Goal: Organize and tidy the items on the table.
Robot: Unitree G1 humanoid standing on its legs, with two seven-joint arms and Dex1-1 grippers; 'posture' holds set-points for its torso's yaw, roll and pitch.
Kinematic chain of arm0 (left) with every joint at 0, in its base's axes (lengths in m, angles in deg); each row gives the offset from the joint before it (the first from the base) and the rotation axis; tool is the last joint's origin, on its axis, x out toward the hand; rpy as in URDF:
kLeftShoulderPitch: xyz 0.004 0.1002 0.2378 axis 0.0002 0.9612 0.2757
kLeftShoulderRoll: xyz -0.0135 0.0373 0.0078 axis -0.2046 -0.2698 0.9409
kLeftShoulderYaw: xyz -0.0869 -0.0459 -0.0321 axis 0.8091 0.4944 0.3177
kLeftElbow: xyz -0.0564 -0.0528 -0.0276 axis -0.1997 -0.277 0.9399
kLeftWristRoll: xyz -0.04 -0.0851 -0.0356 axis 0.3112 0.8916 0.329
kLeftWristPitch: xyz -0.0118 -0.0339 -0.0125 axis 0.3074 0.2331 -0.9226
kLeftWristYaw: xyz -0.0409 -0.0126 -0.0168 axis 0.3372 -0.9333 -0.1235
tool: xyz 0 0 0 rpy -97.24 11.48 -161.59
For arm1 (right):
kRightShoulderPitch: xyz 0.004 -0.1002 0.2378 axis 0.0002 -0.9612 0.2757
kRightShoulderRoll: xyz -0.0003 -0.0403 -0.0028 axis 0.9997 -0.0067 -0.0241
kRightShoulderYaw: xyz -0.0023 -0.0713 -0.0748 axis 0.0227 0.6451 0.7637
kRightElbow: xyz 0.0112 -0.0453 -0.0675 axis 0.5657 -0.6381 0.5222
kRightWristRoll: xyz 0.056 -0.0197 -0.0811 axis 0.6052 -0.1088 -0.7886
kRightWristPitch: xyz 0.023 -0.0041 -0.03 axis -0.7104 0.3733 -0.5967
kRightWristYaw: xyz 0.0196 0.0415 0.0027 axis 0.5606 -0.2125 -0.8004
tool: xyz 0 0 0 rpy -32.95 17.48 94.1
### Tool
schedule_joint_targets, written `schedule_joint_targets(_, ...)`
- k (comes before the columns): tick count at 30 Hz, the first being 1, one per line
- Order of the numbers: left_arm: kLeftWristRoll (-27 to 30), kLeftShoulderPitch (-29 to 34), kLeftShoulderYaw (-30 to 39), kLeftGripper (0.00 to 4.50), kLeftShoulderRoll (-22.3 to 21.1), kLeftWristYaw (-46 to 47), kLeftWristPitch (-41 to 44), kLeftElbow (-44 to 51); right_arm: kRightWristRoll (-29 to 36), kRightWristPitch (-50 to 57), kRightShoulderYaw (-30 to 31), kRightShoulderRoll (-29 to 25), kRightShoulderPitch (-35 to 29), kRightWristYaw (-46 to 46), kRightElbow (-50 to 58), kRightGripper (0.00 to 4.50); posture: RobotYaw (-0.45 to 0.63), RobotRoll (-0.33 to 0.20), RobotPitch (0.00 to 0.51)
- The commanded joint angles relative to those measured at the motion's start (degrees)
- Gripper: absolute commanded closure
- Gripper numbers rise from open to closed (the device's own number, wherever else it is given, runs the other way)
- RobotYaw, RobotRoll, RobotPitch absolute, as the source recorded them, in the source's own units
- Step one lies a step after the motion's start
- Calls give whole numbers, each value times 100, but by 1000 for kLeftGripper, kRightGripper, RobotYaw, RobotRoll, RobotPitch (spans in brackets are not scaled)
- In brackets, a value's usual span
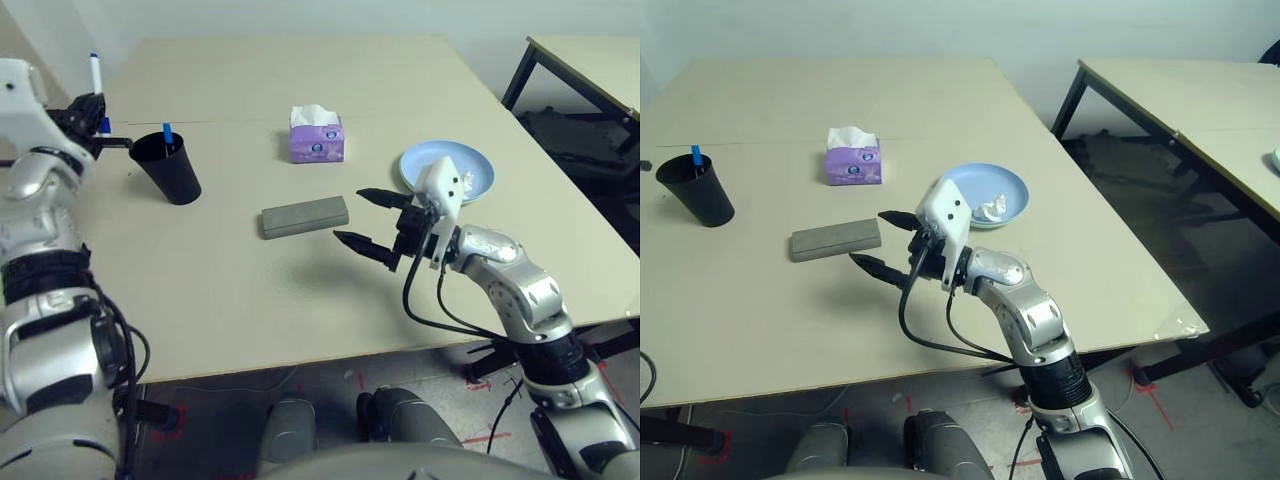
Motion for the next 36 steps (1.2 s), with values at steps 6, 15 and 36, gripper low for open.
schedule_joint_targets(6, -234, 105, -254, 4483, 142, 151, -644, -681, -20, -4, 0, -77, -92, 42, 158, 0, 4, 0, 91)
schedule_joint_targets(15, -79, 736, -67, 2572, 53, 158, -693, -281, 14, 7, -9, -103, -17, -4, 100, 0, 22, 0, 94)
schedule_joint_targets(36, 2165, 3923, 1917, 17, 213, -722, 975, 3965, -51, -56, -1735, -643, -529, 963, -124, 0, 10, 0, 99)
